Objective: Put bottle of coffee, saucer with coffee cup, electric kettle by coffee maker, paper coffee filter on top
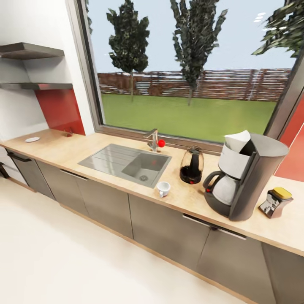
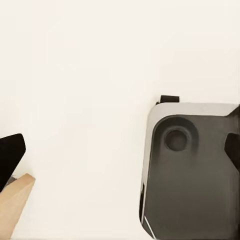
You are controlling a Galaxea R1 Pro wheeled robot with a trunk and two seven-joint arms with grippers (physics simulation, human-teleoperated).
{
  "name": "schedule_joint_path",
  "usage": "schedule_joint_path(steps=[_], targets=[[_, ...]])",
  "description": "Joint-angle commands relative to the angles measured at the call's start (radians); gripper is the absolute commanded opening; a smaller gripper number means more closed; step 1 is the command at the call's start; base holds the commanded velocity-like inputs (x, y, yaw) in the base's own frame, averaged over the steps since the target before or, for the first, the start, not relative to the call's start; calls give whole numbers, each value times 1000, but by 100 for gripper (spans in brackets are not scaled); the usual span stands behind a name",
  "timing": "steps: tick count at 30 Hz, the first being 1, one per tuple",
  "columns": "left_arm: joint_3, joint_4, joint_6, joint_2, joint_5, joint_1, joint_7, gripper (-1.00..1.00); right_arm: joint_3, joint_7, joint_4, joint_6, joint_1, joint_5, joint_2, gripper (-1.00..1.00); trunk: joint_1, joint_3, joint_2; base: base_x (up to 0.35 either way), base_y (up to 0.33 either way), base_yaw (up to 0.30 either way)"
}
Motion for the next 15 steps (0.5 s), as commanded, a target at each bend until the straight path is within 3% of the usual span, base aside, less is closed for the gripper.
schedule_joint_path(steps=[1,15], targets=[[-9,1,-3,-4,8,-1,3,100,-7,1,1,-4,-1,0,0,100,1,-3,-2,0,0,269],[-10,11,-3,-11,8,-1,3,100,-7,0,1,-4,-1,0,0,100,1,-11,-2,0,0,269]])
